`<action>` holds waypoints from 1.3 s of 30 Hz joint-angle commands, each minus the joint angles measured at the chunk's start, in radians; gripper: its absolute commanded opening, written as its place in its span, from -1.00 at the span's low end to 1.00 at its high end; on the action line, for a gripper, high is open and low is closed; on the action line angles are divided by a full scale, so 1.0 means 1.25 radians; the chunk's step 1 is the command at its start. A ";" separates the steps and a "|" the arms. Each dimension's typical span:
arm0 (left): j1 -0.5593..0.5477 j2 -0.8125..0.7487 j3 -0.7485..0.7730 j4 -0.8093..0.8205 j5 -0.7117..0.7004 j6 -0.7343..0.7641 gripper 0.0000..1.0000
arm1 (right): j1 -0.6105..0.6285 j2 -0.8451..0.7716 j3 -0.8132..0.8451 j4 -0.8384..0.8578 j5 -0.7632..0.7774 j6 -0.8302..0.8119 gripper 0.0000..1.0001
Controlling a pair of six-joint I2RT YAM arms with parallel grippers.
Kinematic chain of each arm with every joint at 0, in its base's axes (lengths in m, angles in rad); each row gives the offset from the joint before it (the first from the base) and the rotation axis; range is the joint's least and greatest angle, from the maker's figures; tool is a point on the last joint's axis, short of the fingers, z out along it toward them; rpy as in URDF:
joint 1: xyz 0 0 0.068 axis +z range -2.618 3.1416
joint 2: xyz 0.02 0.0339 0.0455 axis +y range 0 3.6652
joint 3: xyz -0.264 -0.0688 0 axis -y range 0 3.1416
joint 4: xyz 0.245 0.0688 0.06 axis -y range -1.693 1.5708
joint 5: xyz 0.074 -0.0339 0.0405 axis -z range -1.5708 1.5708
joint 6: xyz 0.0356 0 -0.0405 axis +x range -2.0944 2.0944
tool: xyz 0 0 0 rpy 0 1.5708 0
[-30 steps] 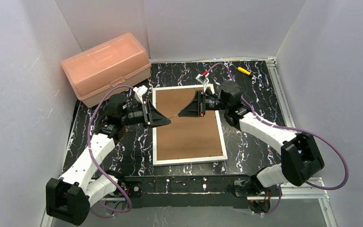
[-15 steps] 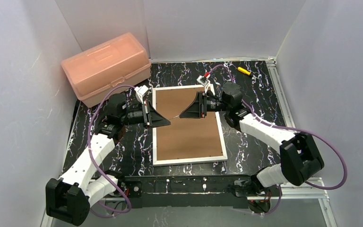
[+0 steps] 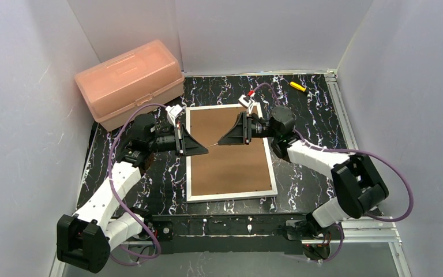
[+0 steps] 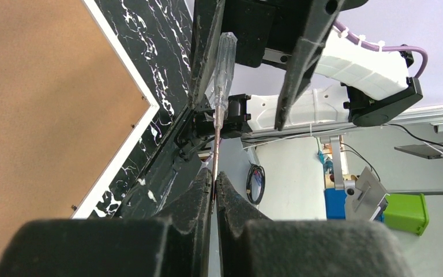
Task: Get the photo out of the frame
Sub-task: Pick up the screwdriver from the center of the board.
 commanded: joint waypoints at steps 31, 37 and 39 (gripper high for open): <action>0.004 -0.081 0.131 -0.551 -0.524 0.326 0.95 | -0.018 -0.039 0.175 -0.861 0.406 -0.511 -0.97; 0.005 -0.054 0.134 -0.602 -0.678 0.309 0.97 | -0.019 -0.058 0.217 -1.022 0.715 -0.515 -0.97; 0.004 -0.008 0.144 -0.606 -0.654 0.325 0.97 | -0.021 -0.070 0.218 -1.023 0.757 -0.514 -0.97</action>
